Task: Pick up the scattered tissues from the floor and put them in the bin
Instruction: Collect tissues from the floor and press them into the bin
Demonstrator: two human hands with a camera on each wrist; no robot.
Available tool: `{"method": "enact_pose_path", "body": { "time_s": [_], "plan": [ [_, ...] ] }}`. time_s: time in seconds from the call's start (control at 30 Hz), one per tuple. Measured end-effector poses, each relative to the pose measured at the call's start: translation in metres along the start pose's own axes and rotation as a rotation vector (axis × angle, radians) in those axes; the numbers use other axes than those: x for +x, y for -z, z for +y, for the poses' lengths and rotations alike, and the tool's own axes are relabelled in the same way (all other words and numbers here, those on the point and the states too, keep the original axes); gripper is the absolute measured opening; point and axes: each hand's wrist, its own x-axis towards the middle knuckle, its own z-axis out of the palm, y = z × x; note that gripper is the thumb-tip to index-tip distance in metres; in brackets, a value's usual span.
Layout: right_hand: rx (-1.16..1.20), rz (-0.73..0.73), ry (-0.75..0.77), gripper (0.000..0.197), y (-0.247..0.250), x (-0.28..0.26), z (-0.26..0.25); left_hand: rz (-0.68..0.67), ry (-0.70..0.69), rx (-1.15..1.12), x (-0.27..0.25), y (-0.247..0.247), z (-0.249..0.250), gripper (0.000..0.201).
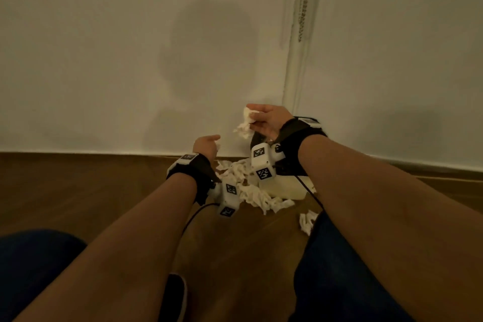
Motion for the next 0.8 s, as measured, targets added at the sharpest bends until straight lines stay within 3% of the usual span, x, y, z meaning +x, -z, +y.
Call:
{"method": "enact_pose_path", "body": {
  "time_s": [0.1,0.2,0.37,0.47,0.57,0.7,0.8],
  "plan": [
    [0.052,0.074,0.026,0.038,0.032,-0.008,-0.012,0.063,-0.107,0.090,-0.008,-0.025,0.027,0.035],
    [0.067,0.143,0.027,0.038,0.066,-0.016,-0.017,0.064,-0.205,0.041,-0.017,-0.057,0.049,0.032],
    [0.053,0.289,-0.003,0.036,0.120,-0.023,-0.014,0.015,-0.234,0.031,-0.024,-0.106,0.060,0.040],
    [0.024,0.316,-0.063,0.036,0.141,-0.027,-0.008,0.015,-0.272,0.047,-0.025,-0.131,0.053,0.029],
    [-0.036,0.295,-0.090,0.035,0.145,-0.024,-0.003,-0.001,-0.322,0.192,-0.023,-0.146,0.041,0.017],
    [-0.025,0.348,-0.150,0.034,0.146,-0.009,0.004,-0.028,-0.398,0.539,-0.017,-0.156,0.032,0.022],
    [-0.354,0.414,-0.231,0.042,0.138,-0.010,0.008,-0.041,-0.500,0.730,-0.014,-0.163,0.025,0.023]
  ]
}}
